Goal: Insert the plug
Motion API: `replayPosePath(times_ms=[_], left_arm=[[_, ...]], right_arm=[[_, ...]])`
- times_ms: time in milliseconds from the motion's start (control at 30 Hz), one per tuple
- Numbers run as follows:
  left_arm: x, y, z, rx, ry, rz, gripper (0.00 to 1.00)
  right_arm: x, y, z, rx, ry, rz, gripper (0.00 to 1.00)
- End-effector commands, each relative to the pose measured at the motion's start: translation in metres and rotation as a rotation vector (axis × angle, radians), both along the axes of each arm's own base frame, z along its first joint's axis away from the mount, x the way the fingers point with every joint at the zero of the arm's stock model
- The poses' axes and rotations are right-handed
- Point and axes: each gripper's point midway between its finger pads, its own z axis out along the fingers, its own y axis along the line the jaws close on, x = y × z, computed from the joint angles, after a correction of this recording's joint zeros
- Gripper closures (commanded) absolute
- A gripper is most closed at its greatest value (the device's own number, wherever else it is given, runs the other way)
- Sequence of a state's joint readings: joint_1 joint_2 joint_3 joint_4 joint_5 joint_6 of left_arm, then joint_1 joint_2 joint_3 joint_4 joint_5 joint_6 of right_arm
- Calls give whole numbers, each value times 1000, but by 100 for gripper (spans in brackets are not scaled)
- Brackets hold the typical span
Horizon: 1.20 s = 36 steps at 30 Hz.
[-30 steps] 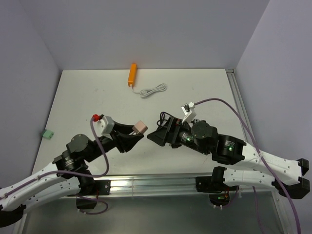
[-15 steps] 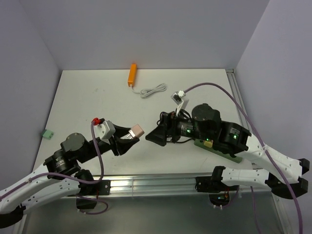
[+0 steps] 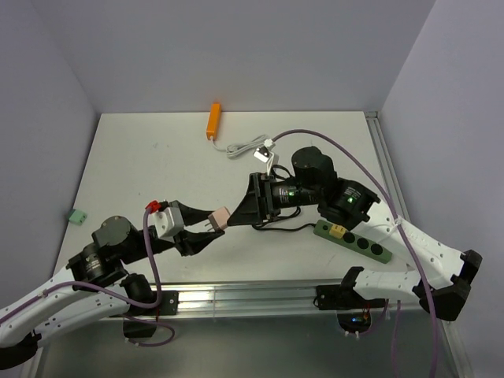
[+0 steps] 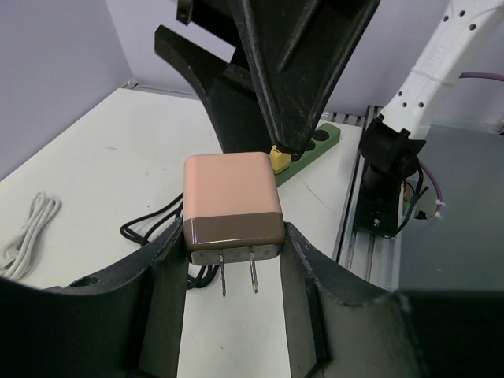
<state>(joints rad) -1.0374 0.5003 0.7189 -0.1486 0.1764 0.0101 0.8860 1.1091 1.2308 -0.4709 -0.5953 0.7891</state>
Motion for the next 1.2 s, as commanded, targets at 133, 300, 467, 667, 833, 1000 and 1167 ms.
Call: replayPosePath(times_ms=[133, 300, 467, 667, 833, 1000, 1167], left_arm=[[-15, -3, 19, -26, -65, -91, 100], [-14, -5, 17, -22, -65, -91, 100], [-16, -4, 15, -23, -65, -99, 100], [-18, -2, 15, -22, -69, -103, 100], [-18, -1, 17, -29, -73, -101, 100], [-17, -4, 14, -16, -64, -102, 100], [-16, -5, 13, -11, -65, -101, 100]], right_arm=[[-15, 12, 10, 84, 35, 187, 35], [-14, 18, 3, 76, 72, 207, 45], [-13, 20, 10, 94, 63, 212, 47], [-15, 21, 15, 133, 87, 238, 51], [-15, 21, 13, 134, 94, 248, 51], [-16, 23, 9, 130, 138, 257, 51], [-14, 26, 7, 126, 167, 258, 51]])
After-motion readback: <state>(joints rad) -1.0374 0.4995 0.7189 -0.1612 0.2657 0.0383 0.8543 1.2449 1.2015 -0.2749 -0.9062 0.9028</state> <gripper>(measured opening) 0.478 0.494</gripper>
